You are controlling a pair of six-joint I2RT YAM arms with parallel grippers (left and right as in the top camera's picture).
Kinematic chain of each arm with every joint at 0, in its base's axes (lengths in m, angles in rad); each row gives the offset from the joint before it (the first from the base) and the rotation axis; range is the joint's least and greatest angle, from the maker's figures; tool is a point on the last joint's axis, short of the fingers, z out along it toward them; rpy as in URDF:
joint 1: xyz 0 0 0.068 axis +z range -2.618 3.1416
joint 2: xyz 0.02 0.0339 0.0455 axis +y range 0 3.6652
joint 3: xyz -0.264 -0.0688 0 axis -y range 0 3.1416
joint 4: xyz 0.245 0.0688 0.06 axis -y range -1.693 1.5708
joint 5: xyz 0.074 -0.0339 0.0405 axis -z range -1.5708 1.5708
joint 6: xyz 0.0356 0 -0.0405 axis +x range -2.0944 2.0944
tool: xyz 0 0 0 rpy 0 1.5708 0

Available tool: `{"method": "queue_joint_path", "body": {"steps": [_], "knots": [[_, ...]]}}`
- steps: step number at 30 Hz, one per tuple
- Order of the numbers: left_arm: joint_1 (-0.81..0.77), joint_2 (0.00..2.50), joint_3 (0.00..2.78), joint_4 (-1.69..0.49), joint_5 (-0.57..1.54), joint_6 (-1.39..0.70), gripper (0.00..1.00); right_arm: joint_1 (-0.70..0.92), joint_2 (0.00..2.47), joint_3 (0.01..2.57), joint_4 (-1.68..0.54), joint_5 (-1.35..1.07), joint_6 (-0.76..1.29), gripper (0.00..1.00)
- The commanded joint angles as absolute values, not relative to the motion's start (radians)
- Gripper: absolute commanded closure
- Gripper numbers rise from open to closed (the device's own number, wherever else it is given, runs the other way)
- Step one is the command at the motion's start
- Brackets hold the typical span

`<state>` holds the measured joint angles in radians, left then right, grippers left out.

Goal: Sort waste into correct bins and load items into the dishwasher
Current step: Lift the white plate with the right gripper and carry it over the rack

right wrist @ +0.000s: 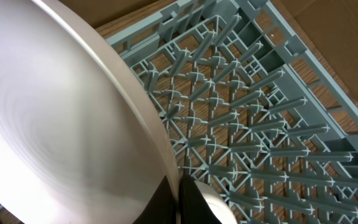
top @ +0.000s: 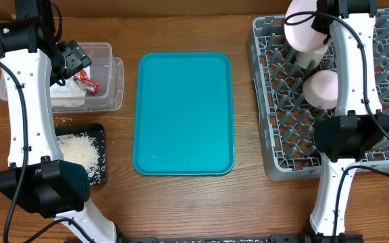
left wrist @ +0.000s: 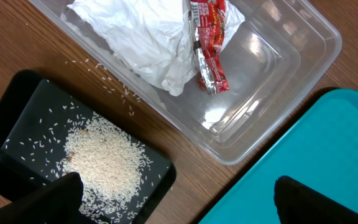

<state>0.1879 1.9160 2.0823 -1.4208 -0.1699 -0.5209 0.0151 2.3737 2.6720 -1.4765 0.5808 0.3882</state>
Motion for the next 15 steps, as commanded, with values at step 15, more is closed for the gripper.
{"method": "queue_joint_path", "body": {"steps": [15], "knots": [[0.190,1.915,2.105,-1.420,-0.191,-0.513,0.00,0.046,2.334,2.581,-1.446,0.602,0.394,0.96]]}}
